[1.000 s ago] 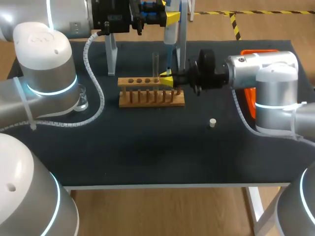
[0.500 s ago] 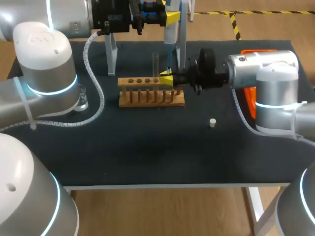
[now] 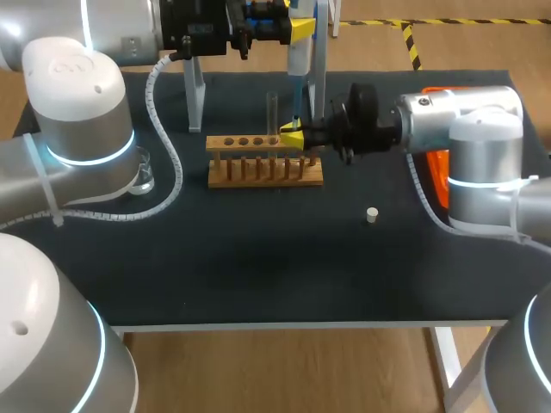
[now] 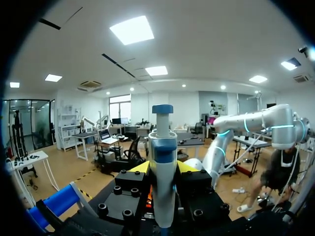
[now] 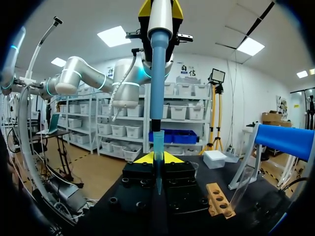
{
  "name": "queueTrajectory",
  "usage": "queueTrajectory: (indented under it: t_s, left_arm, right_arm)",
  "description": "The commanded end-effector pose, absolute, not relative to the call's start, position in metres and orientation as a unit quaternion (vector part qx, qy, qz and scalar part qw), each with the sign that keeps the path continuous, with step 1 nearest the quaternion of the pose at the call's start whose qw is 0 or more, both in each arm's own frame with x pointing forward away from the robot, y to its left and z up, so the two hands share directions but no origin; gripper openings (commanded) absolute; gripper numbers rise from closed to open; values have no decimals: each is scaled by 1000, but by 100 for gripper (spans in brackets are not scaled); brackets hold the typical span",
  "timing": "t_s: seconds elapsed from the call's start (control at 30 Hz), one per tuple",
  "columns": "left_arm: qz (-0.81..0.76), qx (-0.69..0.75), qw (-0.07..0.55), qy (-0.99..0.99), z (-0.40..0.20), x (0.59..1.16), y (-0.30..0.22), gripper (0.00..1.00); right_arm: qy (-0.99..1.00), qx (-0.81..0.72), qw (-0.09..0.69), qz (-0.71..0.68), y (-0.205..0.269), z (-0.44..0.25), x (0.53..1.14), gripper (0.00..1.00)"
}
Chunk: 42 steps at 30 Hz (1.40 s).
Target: Invert the test tube, pick up the pipette, mount the tip to pipette, aspirate from beaker and dispense into the tube, eject the tip, return the pipette, and cap with the stopper.
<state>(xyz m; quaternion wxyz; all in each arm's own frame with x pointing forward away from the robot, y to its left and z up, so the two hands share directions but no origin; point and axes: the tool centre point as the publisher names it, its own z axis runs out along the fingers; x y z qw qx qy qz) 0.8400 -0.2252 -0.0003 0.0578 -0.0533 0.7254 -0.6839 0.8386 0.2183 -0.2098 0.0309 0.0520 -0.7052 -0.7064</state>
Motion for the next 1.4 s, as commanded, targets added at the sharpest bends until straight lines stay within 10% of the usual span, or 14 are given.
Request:
queueTrajectory:
  t_s: [0.03,1.4]
  left_arm:
    - [-684,-53,57,726,-2,840,-225,0]
    - [-684,-53,57,726,-2,840,-225,0]
  right_arm:
    - [-707,53,32,-705,218,-207,839,0]
    - [-686,46,35,-725,218,-182,836,0]
